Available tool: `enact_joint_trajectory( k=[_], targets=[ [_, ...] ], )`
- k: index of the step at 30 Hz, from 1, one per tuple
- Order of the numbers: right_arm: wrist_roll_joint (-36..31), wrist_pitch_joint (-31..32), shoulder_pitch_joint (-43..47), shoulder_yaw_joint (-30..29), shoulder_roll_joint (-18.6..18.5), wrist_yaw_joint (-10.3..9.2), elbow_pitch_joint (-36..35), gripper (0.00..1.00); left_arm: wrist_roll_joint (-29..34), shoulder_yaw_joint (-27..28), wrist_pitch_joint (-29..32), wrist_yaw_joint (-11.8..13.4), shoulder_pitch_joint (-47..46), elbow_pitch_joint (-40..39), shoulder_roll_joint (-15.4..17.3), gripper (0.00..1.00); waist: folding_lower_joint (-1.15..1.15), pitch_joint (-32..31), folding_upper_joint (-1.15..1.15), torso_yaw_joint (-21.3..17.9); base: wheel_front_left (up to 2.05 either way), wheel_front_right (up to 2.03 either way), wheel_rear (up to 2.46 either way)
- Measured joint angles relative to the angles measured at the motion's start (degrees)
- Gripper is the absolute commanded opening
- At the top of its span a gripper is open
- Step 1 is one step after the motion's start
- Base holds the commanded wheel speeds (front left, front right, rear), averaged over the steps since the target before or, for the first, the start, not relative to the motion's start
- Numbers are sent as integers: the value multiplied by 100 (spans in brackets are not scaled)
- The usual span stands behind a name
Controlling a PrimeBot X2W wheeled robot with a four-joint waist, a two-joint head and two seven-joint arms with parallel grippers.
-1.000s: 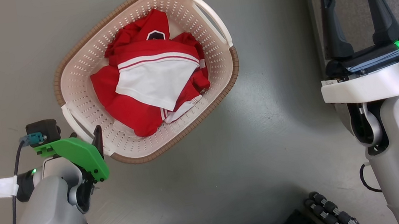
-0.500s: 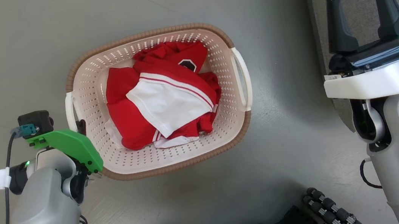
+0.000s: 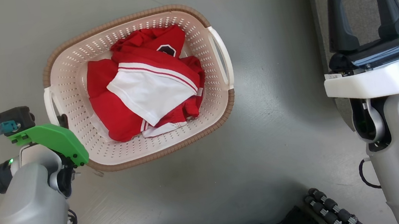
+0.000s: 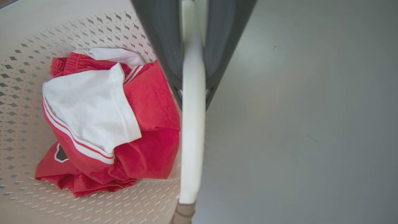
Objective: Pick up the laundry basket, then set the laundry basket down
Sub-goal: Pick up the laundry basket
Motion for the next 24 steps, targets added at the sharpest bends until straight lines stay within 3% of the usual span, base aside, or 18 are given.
enact_joint_trajectory(
  k=[20,21,22,23,24],
  targets=[
    [-56,0,3,-22,23,56,-40,100,18,-157,-242,-49,-369,372,51,0,0,28,0,2,0,0,0],
    [-56,0,3,-26,30,56,-41,100,18,-157,-241,-49,-391,405,51,15,0,32,0,-1,0,0,0],
    [-56,0,3,-26,32,56,-41,100,16,-157,-241,-49,-404,423,47,18,0,33,0,-1,0,0,0],
    [-56,0,3,-26,35,56,-42,100,18,-158,-241,-49,-425,438,47,13,0,33,0,-1,0,0,0],
    [-56,0,3,-30,36,56,-42,100,16,-155,-242,-49,-446,443,47,31,0,34,0,0,0,0,0]
  ],
)
